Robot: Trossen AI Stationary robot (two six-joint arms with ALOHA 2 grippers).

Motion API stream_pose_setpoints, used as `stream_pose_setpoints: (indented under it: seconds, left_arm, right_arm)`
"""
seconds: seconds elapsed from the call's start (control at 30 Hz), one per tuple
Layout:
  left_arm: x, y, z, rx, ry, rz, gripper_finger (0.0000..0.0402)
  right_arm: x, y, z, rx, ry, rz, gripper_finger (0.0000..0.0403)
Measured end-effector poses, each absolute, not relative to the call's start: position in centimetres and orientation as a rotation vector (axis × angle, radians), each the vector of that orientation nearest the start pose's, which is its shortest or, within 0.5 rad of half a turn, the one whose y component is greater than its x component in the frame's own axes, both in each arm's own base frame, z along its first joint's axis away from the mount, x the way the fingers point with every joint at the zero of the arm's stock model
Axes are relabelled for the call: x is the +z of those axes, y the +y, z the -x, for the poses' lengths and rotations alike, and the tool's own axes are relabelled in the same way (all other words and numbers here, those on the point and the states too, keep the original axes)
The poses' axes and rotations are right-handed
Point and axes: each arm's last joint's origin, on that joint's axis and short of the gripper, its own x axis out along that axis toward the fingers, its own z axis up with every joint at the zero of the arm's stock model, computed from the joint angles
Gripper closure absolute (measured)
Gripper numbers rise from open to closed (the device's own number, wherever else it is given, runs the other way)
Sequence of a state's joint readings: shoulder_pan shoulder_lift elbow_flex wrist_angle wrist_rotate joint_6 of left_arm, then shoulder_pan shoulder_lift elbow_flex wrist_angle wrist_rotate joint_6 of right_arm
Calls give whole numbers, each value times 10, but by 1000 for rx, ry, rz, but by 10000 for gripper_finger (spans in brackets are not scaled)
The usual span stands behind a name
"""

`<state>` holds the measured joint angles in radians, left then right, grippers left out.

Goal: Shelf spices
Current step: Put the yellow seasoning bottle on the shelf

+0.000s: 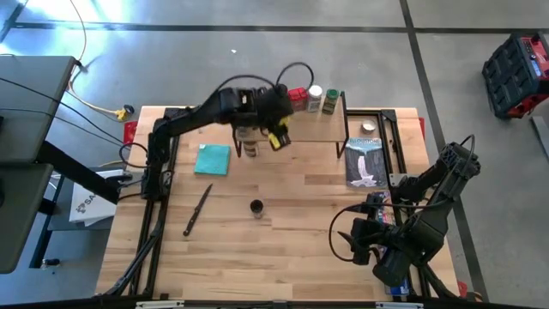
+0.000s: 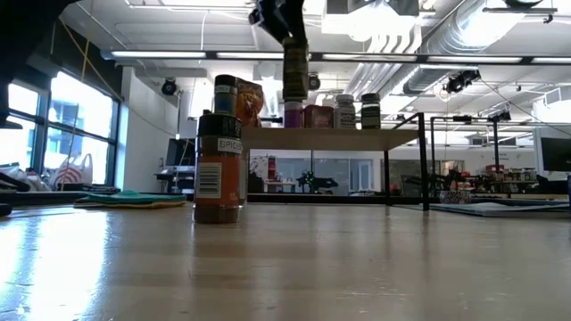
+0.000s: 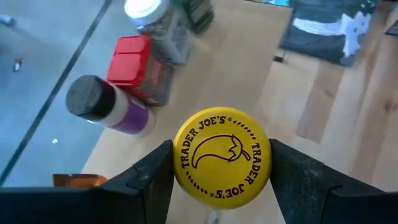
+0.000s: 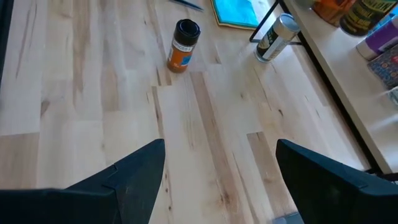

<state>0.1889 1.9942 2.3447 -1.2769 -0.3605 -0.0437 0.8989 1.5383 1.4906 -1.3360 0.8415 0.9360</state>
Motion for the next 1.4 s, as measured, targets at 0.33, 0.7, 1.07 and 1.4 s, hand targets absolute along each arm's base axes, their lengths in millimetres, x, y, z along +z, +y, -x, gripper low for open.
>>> stream_pose_setpoints:
  seconds: [0.33, 0.7, 1.07, 1.4]
  left_arm:
    - [381, 131, -381, 543, 1032, 48, 187]
    - [365, 133, -389, 522, 1031, 22, 183]
    - [365, 145, -385, 542, 1039, 8, 168]
    - [366, 162, -381, 580, 1023, 15, 123]
  right_arm:
    - [330, 202, -188, -348, 771, 190, 100]
    - [330, 201, -188, -350, 769, 195, 100]
    - [330, 201, -188, -351, 769, 194, 100]
    - [330, 201, -188, -350, 768, 194, 100]
